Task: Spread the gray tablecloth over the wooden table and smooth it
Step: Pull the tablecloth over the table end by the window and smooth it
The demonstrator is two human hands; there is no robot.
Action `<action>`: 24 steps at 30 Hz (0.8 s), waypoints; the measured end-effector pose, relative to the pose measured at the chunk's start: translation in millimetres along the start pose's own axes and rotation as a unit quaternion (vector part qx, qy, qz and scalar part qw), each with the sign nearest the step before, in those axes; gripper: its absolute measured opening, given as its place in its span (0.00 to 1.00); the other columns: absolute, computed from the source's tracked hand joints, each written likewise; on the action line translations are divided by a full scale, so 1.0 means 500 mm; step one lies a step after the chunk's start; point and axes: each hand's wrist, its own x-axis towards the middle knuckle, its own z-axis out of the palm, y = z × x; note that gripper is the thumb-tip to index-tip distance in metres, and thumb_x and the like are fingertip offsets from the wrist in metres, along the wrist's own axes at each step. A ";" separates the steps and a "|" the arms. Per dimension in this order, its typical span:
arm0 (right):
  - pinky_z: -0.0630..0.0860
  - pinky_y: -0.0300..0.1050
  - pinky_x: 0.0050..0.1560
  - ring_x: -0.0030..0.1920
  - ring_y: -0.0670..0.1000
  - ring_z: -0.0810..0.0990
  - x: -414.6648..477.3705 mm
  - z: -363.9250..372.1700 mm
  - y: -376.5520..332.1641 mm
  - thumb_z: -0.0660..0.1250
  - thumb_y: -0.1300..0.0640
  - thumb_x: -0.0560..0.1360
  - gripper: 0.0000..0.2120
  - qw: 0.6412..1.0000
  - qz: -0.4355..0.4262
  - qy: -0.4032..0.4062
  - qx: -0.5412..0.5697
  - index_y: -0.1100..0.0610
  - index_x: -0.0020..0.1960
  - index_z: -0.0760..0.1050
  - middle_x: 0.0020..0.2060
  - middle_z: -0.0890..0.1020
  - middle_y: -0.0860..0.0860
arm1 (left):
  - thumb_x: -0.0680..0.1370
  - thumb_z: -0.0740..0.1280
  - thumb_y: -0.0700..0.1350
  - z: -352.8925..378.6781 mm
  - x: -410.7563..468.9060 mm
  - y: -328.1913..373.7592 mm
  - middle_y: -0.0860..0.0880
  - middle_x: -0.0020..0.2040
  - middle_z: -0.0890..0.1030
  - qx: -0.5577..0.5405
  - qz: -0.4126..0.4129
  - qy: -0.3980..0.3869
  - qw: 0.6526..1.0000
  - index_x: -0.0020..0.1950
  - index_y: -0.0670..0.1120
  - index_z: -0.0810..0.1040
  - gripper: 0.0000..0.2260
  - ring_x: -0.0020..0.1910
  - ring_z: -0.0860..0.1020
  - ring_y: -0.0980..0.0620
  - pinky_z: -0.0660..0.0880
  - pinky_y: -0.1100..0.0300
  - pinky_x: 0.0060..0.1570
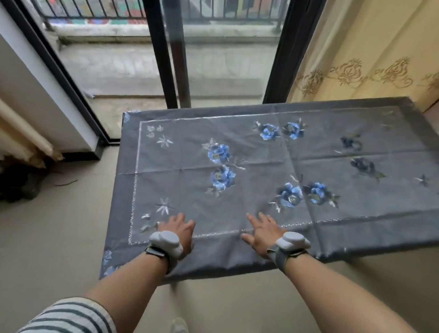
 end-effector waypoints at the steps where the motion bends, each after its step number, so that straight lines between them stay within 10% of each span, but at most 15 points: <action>1: 0.57 0.58 0.74 0.77 0.56 0.52 -0.008 -0.019 0.032 0.55 0.38 0.79 0.33 1.000 0.001 0.009 0.001 0.48 0.79 0.50 0.78 0.54 0.54 | 0.76 0.61 0.52 -0.020 0.010 0.031 0.43 0.63 0.70 -0.004 0.009 0.008 1.000 0.63 0.49 0.70 0.17 0.63 0.71 0.40 0.70 0.47 0.58; 24: 0.67 0.58 0.66 0.72 0.58 0.64 -0.061 -0.136 0.602 0.59 0.39 0.77 0.30 0.981 0.146 0.087 0.096 0.47 0.76 0.56 0.72 0.65 0.53 | 0.76 0.63 0.52 -0.189 0.229 0.591 0.43 0.66 0.70 0.043 0.176 0.037 0.983 0.68 0.47 0.69 0.21 0.66 0.70 0.40 0.69 0.48 0.62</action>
